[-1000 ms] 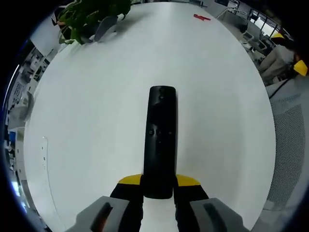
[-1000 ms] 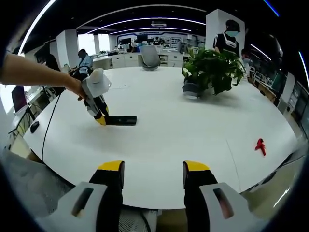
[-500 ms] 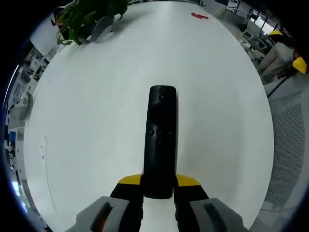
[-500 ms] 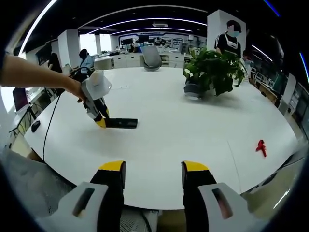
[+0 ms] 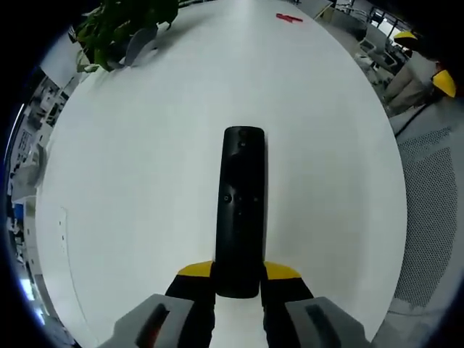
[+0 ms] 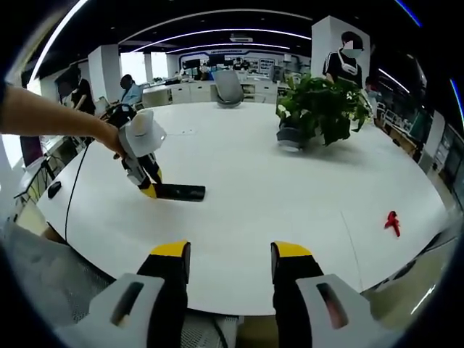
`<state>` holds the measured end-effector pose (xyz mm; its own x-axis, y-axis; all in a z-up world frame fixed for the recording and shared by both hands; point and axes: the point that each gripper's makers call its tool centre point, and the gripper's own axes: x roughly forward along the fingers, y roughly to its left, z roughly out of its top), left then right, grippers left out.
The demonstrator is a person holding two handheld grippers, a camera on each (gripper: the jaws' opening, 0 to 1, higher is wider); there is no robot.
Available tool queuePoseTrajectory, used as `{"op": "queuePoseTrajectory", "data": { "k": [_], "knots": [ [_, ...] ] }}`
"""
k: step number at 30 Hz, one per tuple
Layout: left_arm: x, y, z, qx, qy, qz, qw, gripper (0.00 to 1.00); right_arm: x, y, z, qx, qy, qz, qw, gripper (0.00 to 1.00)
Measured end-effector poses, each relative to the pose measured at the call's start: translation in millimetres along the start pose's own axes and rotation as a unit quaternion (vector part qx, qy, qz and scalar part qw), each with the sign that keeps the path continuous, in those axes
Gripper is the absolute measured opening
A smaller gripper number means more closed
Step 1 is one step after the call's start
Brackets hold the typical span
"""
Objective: Press the specified remote control buttons in sequence, fully releasing each button before pressing the next.
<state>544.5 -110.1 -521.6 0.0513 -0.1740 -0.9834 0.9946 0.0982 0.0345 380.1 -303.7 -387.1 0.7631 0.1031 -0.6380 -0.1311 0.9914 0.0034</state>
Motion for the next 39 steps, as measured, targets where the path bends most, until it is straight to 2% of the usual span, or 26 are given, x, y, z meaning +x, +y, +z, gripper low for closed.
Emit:
{"op": "queuePoseTrajectory", "data": {
  "k": [6,15,24,39],
  "knots": [
    [0.1,-3.1,-0.7,-0.005,-0.005,0.0,1.0,0.23,-0.3,0.4,1.2,0.001,-0.003,0.002,1.0,0.45],
    [-1.0,-15.0,-3.1,-0.002,-0.004,-0.001,1.0,0.23,-1.2,-0.4,2.2,0.006,-0.009,0.002,0.9999,0.44],
    [-2.2,-28.5,-5.7,-0.003,-0.016,0.0,0.9999,0.23,-1.9,1.2,3.3,0.001,-0.012,0.003,0.9999,0.43],
    [-3.3,-48.5,-8.5,0.004,-0.012,-0.001,0.9999,0.23,-2.6,1.5,5.2,-0.002,-0.016,0.003,0.9999,0.42]
  ]
}}
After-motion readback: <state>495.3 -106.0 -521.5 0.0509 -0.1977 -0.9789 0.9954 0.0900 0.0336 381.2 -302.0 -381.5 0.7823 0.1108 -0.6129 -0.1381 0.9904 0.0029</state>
